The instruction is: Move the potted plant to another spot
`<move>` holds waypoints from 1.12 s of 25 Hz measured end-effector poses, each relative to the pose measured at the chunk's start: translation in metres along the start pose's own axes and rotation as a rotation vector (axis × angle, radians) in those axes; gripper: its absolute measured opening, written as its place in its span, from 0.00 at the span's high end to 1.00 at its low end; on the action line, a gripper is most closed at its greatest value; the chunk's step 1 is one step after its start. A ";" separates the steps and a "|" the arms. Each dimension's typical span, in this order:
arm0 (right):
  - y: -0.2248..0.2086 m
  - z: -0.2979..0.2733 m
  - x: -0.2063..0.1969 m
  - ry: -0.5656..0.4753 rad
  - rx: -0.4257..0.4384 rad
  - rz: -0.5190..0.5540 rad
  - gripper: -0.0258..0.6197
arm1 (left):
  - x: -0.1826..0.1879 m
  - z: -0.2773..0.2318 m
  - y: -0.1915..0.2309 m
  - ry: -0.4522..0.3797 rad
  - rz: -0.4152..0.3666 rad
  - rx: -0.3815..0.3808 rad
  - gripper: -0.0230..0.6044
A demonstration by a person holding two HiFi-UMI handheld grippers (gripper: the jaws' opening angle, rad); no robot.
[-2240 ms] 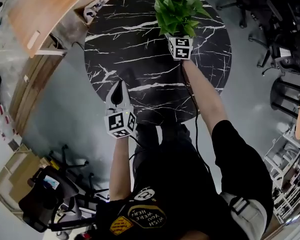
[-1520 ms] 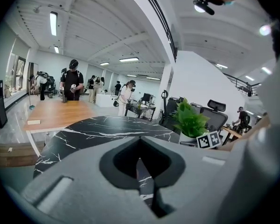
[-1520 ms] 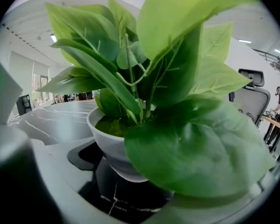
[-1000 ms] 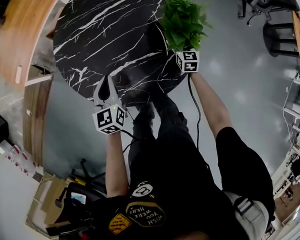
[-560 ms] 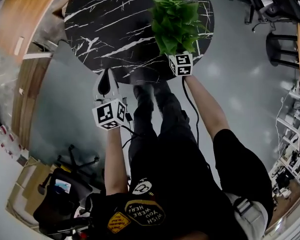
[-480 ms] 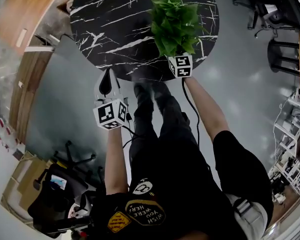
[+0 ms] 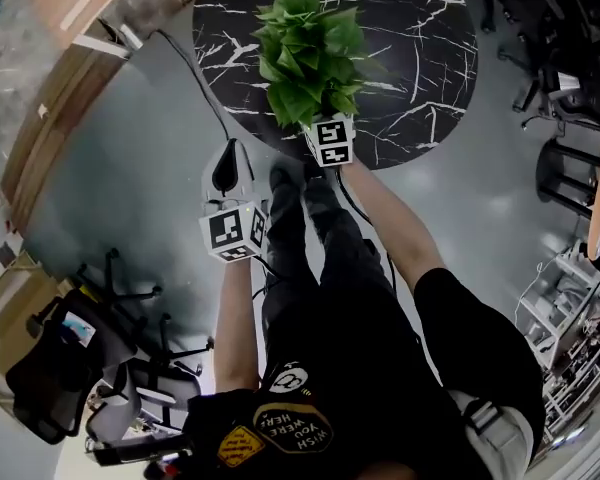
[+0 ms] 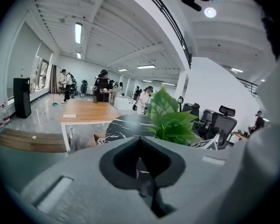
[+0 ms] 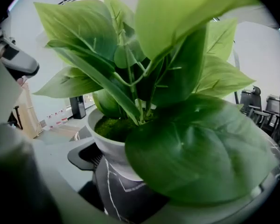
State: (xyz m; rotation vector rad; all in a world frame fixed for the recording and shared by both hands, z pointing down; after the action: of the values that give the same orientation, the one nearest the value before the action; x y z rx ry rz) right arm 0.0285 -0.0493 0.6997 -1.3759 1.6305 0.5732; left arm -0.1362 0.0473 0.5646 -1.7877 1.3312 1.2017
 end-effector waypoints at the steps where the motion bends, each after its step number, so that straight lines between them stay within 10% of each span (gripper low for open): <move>1: 0.008 -0.010 0.001 0.001 0.015 0.010 0.21 | -0.001 0.003 0.003 0.000 0.006 0.014 0.96; 13: 0.063 -0.125 0.053 -0.010 0.121 0.073 0.21 | -0.012 0.014 0.044 0.014 0.074 0.135 0.96; 25: 0.054 -0.090 0.027 0.073 0.176 0.045 0.21 | 0.001 -0.001 0.022 0.005 0.071 0.085 0.96; 28: 0.053 -0.042 0.018 0.110 0.196 -0.015 0.47 | 0.009 0.001 0.012 0.002 0.056 0.075 0.96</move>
State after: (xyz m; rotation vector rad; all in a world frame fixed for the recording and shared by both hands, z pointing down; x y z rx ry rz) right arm -0.0352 -0.0782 0.6941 -1.2926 1.7137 0.3242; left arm -0.1474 0.0405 0.5563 -1.7095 1.4175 1.1638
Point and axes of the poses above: the fingertips, and each gripper's own axes: z backward along the fingers, y to its left, x out of its top, the point moved 1 cm from there along z, backward along the fingers, and after that the axes turned 13 degrees about -z, right-handed, at the moved point
